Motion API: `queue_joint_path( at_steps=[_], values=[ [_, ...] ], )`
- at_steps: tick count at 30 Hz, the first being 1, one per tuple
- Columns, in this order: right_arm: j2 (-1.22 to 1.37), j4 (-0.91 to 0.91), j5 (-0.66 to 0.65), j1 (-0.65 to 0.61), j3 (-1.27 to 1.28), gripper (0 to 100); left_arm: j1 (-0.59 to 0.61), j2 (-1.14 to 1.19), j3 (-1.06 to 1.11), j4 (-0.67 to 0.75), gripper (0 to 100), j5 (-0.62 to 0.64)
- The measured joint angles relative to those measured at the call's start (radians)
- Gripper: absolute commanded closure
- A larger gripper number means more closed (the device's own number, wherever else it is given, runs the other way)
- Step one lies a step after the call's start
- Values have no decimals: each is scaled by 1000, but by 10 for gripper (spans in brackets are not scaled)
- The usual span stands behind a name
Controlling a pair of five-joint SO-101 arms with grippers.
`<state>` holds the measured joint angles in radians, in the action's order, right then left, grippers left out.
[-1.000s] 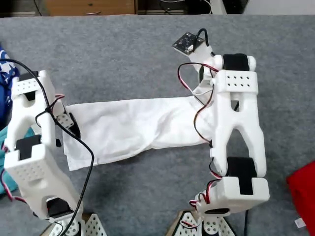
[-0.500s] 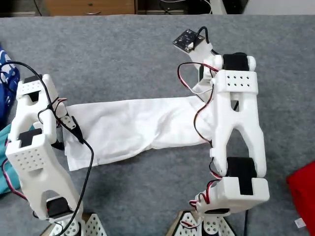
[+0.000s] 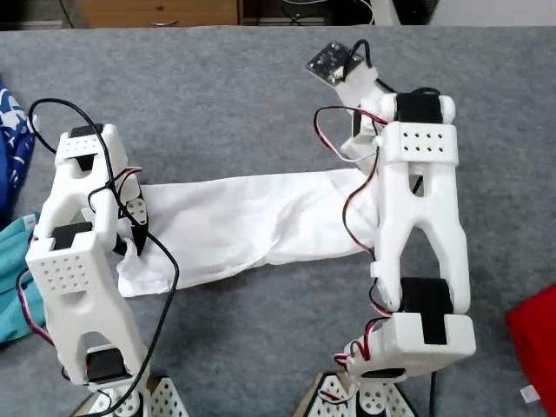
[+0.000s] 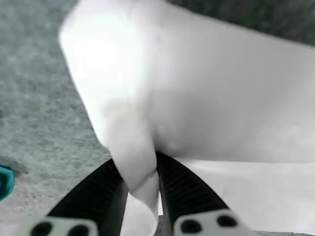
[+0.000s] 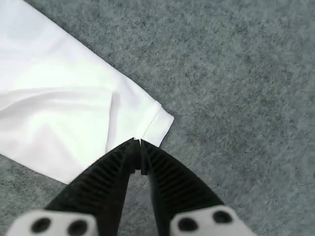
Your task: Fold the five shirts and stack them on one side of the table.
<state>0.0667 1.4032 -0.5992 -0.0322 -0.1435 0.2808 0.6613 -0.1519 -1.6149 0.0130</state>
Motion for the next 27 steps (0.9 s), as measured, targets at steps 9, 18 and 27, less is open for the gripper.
queue_joint_path(
  at_steps=[9, 18, 27],
  values=[
    [0, 32, -15, 104, -143, 984, 26, -40, -224, -120, 981, -5],
    [0, 49, -160, 433, -338, 983, -123, -224, -285, -127, 981, -5],
    [2, 51, -206, 568, -397, 983, -497, -262, -328, -127, 981, -2]
  ],
)
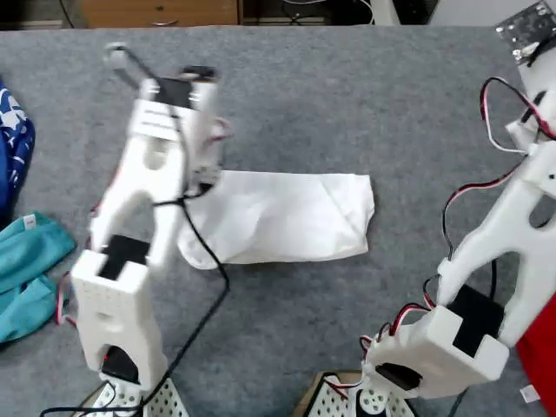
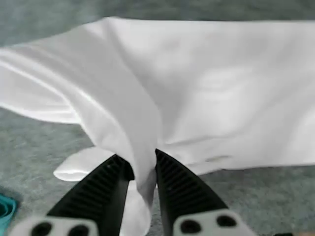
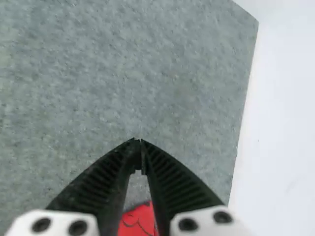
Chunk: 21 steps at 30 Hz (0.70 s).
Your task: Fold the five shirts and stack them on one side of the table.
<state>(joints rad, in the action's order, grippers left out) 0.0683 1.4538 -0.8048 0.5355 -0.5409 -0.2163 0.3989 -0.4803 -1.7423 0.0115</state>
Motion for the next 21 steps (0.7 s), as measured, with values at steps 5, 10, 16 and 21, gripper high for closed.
queue_joint_path(
  at_steps=[5, 10, 16, 21],
  values=[
    [0, 0, -21, 6, 0, 983, -158, 0, -140, -6, 981, 5],
    [0, 0, -21, 11, 0, 983, -273, 0, -247, -6, 981, 5],
    [0, 0, -40, 29, 0, 983, -354, 21, -302, -6, 981, 52],
    [0, 0, -40, 31, 0, 983, -388, 144, -399, -6, 981, 58]
  ],
)
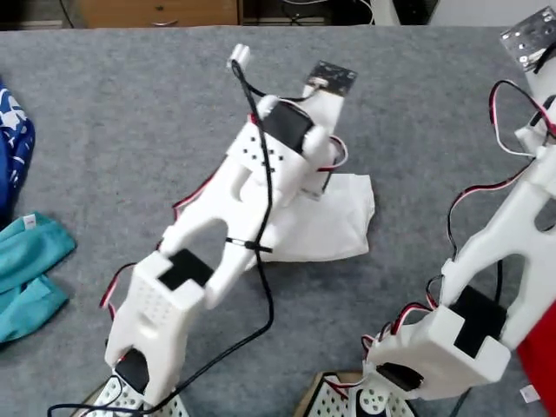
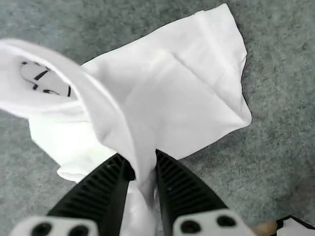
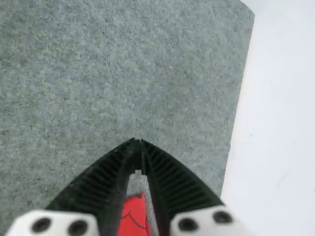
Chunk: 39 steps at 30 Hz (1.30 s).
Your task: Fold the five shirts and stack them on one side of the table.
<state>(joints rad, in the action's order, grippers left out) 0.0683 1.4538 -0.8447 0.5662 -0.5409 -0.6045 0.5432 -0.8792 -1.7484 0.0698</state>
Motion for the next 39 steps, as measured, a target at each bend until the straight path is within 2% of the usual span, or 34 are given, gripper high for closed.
queue_joint_path(
  at_steps=[13, 24, 34, 36, 39],
  values=[
    [0, 0, 0, 34, 0, 983, -121, 206, -264, 0, 981, 0],
    [0, 0, 0, 35, 0, 983, -121, 313, -411, 0, 980, 2],
    [0, 0, 0, 35, 0, 983, -130, 370, -488, 8, 972, 80],
    [0, 0, 0, 35, 0, 982, -135, 370, -488, 8, 919, 80],
    [0, 0, 0, 35, 0, 982, -140, 370, -488, 5, 769, 80]
  ],
)
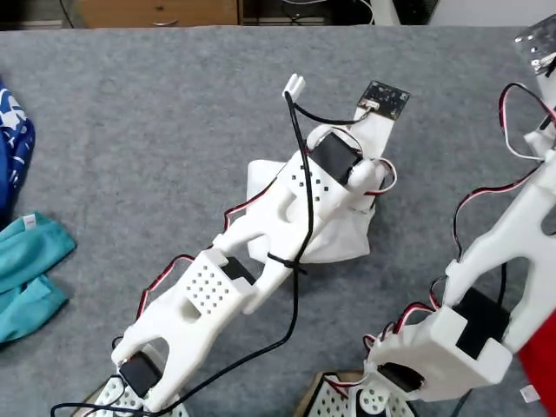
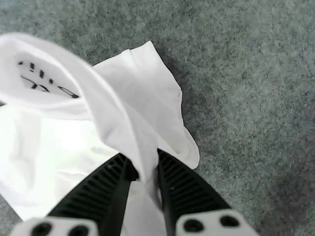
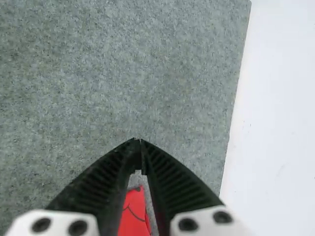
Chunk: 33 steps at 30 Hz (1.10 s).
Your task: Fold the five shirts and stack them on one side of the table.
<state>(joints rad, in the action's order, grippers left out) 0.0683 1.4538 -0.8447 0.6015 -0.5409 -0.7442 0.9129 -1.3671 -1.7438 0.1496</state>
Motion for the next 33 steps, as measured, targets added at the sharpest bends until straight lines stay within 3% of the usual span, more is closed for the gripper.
queue_joint_path(
  at_steps=[10, 15, 21, 33],
  values=[
    [0, 0, 0, 0, 0, 982, 61, -21, -9, -5, 760, 104],
    [0, 43, 0, -41, 0, 983, 170, -63, -9, -5, 965, 106],
    [21, 143, 0, -238, 17, 983, 342, -63, 92, -5, 979, 106],
    [46, 172, 83, -611, 232, 967, 457, 147, 207, 91, 980, 106]
  ],
)
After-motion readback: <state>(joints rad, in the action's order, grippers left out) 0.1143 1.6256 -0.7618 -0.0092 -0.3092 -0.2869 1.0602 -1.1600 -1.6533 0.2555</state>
